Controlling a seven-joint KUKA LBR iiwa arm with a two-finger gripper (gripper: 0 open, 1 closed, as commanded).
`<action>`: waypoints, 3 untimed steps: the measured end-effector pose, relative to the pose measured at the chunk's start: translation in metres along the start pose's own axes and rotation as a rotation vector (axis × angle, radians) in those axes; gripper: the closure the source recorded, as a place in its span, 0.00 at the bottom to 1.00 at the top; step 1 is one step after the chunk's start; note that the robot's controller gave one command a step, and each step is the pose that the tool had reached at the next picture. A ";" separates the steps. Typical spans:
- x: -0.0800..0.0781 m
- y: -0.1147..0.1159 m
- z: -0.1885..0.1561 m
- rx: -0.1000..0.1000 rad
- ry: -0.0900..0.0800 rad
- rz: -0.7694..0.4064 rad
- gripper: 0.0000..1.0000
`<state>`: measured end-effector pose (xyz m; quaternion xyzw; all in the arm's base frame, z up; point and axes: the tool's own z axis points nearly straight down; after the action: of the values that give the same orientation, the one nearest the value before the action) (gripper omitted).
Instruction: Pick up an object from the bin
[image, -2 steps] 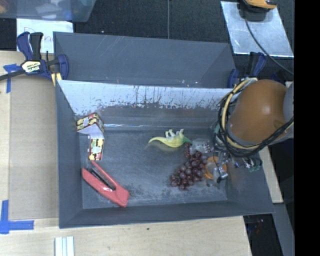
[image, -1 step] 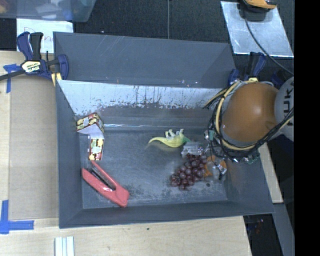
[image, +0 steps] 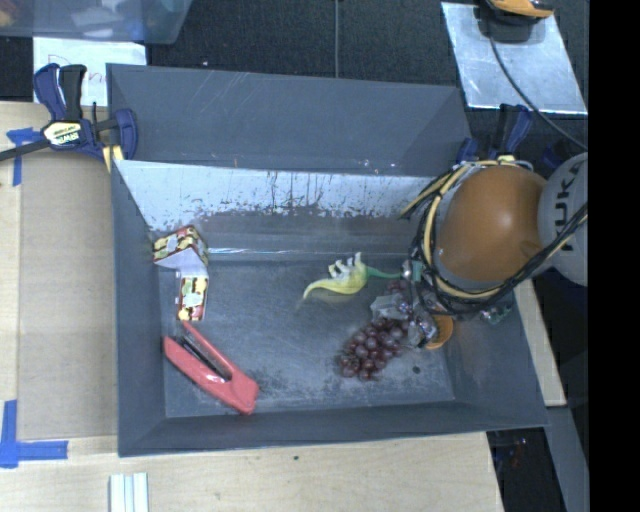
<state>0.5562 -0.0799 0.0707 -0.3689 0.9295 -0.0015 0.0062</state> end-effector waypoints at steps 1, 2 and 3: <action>0.000 0.000 0.000 0.000 0.000 0.000 1.00; 0.001 0.001 -0.033 -0.004 0.003 0.001 1.00; 0.000 0.000 -0.059 0.000 0.001 0.002 1.00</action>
Offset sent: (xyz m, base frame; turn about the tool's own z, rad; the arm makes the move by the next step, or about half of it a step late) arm 0.0000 0.0001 0.0556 -0.0001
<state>0.5559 -0.0799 0.1296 -0.3679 0.9298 -0.0014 0.0058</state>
